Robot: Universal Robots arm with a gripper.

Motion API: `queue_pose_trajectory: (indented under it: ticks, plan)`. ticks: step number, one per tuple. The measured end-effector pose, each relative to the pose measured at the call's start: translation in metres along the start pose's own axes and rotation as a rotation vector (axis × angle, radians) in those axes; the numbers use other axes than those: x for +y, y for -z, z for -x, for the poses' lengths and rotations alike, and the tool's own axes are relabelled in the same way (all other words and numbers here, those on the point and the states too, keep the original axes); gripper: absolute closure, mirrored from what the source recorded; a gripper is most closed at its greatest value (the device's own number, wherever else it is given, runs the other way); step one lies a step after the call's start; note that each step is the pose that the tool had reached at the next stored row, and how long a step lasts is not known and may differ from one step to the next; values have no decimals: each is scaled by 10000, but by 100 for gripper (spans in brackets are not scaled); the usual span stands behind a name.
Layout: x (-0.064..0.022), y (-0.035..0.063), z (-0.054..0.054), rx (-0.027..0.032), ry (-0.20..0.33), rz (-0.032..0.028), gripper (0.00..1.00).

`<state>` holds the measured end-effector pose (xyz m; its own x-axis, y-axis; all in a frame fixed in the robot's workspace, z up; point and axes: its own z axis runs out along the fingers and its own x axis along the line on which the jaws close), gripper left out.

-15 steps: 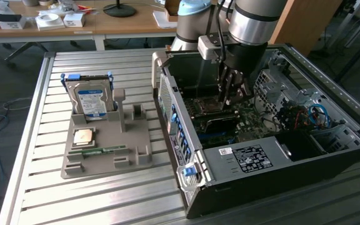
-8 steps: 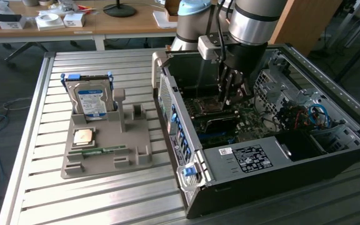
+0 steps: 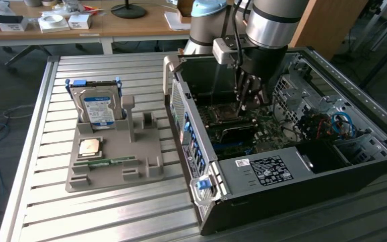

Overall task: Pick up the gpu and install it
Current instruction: 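Press down on the gpu until it lock into place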

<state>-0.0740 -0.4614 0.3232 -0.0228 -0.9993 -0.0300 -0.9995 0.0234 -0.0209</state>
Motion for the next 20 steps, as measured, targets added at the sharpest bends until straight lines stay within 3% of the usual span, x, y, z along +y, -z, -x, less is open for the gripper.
queue_pose_trajectory:
  ticks: [1, 3, 20]
  plan:
    - [0, 0, 0, 0, 0, 0, 80]
    - [0, 0, 0, 0, 0, 0, 89]
    - [1, -37, -1, 0, 0, 1, 89]
